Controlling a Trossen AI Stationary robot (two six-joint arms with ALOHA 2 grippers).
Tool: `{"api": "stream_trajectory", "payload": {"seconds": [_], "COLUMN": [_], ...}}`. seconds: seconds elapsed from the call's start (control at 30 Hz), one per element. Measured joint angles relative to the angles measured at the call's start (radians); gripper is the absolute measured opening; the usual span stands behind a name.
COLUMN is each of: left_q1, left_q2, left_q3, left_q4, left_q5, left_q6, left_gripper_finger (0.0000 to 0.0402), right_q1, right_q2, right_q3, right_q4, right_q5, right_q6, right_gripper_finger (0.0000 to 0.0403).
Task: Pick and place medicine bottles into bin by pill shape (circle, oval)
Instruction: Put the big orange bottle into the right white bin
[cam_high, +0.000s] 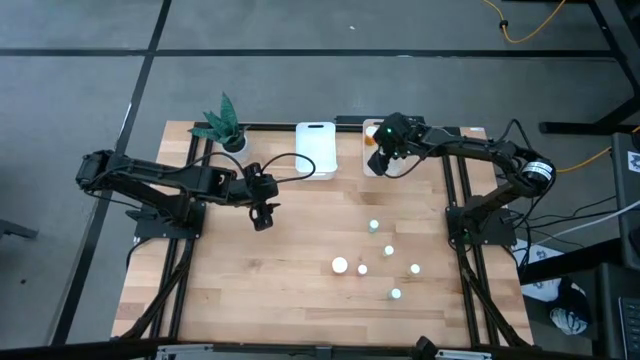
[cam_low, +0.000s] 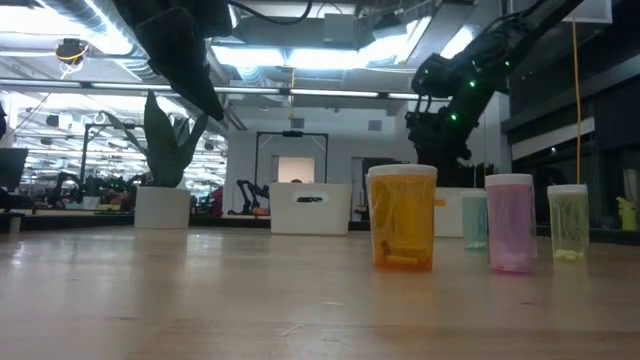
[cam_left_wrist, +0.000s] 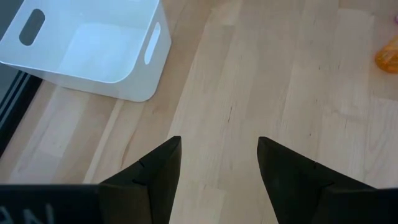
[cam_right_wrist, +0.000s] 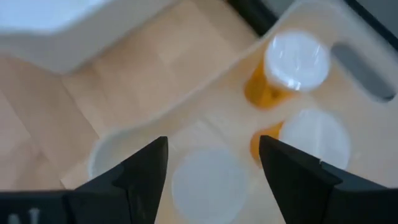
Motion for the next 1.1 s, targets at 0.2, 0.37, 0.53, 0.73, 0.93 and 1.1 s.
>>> {"api": "stream_trajectory", "payload": {"seconds": [0.2, 0.37, 0.53, 0.73, 0.93, 1.1], "left_q1": [0.0, 0.0, 0.0, 0.0, 0.0, 0.0], "left_q2": [0.0, 0.0, 0.0, 0.0, 0.0, 0.0], "left_q3": [0.0, 0.0, 0.0, 0.0, 0.0, 0.0], "left_q4": [0.0, 0.0, 0.0, 0.0, 0.0, 0.0], "left_q5": [0.0, 0.0, 0.0, 0.0, 0.0, 0.0], "left_q6": [0.0, 0.0, 0.0, 0.0, 0.0, 0.0], "left_gripper_finger": [0.0202, 0.0202, 0.0202, 0.0202, 0.0202, 0.0202], "right_q1": [0.021, 0.139, 0.32, 0.568, 0.756, 0.838], "right_q2": [0.0, -0.03, -0.067, -0.078, -0.078, -0.078], "right_q3": [0.133, 0.183, 0.183, 0.183, 0.183, 0.183], "right_q4": [-0.117, -0.141, -0.155, -0.152, -0.152, -0.143], "right_q5": [-0.061, -0.254, -0.312, -0.354, -0.354, -0.369], "right_q6": [0.079, 0.101, 0.12, 0.182, 0.182, 0.242], "right_gripper_finger": [0.0254, 0.0254, 0.0254, 0.0254, 0.0254, 0.0254]}}
